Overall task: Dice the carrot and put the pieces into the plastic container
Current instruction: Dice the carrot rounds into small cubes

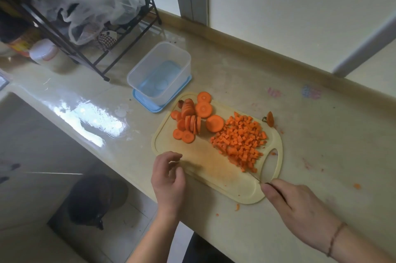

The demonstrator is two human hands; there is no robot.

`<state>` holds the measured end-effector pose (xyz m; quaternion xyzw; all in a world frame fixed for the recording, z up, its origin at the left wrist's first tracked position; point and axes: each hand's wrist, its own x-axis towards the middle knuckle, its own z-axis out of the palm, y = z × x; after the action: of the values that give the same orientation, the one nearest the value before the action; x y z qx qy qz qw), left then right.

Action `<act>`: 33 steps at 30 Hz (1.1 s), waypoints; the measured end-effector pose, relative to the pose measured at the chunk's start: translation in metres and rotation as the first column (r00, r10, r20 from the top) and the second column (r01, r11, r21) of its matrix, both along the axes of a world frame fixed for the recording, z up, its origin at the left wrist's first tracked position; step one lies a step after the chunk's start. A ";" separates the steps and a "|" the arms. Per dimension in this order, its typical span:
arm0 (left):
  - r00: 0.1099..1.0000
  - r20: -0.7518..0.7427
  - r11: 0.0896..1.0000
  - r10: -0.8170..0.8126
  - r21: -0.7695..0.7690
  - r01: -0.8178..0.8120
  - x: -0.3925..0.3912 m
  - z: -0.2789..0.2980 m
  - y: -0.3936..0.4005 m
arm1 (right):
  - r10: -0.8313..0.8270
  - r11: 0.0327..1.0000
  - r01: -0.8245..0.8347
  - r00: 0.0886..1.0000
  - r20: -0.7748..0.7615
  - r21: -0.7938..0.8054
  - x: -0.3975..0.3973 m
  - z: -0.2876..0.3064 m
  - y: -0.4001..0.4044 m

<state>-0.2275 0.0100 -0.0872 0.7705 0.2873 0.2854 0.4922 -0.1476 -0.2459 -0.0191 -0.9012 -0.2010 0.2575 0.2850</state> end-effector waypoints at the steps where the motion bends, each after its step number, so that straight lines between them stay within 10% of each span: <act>1: 0.999 0.036 0.999 0.025 -0.027 -0.024 0.004 0.005 0.000 | 0.023 0.999 -0.021 0.999 0.046 -0.044 0.002 0.004 -0.002; 7: 0.932 0.170 0.915 -0.319 0.313 0.256 0.040 0.042 -0.001 | 0.203 0.940 -0.066 0.896 0.394 -0.333 0.021 0.000 -0.013; 11: 0.772 -0.217 0.641 -0.597 0.450 0.622 0.067 0.041 -0.005 | 0.252 0.932 -0.061 0.816 0.519 -0.358 0.027 0.002 -0.014; 33: 0.625 -0.529 0.459 -0.574 0.424 0.780 0.130 0.036 -0.010 | 0.239 0.952 -0.060 0.758 0.607 -0.299 0.014 -0.010 -0.041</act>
<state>-0.0976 -0.0001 -0.0516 0.9693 -0.0856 0.0141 0.2302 -0.1335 -0.2865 -0.0290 -0.9450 -0.3217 -0.0167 0.0570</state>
